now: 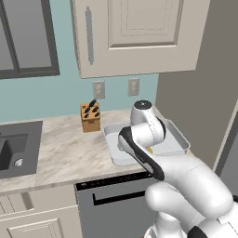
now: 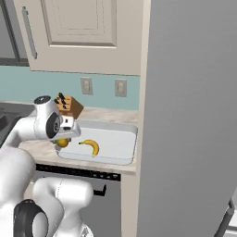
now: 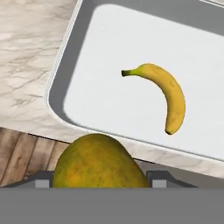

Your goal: Pick the banana and orange from the fridge and place them inside the tupperware on the counter.

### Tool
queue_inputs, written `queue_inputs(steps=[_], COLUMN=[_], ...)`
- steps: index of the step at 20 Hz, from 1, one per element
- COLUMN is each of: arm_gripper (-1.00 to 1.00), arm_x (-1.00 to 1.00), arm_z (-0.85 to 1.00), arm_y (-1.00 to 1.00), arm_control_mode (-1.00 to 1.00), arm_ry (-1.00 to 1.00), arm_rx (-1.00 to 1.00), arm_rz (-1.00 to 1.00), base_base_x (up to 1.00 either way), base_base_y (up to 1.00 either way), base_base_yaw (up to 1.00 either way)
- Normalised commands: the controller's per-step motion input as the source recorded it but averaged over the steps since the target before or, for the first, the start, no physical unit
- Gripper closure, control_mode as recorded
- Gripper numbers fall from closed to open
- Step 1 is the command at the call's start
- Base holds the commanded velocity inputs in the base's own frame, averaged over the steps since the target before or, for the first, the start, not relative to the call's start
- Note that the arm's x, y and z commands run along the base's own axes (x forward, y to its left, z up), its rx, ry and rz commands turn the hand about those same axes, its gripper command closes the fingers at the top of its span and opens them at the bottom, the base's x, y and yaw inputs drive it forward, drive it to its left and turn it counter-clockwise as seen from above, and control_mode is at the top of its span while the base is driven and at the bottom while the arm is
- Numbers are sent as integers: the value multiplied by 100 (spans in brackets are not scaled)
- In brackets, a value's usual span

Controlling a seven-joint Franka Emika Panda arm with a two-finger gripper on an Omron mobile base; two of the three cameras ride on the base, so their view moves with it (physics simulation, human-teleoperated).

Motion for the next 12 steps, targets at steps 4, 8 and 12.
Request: queue_inputs(steps=[4,8,12], arm_gripper=[100,100,100], arm_x=[43,32,23], arm_z=[-31,-28,-17], arm_y=[0,0,-2], arm_control_mode=[-100,-100,-100], arm_ry=[0,0,0], arm_rx=[0,0,0], arm_rz=[0,0,0], base_base_x=[0,0,0], base_base_y=[0,0,0], base_base_yaw=[0,0,0])
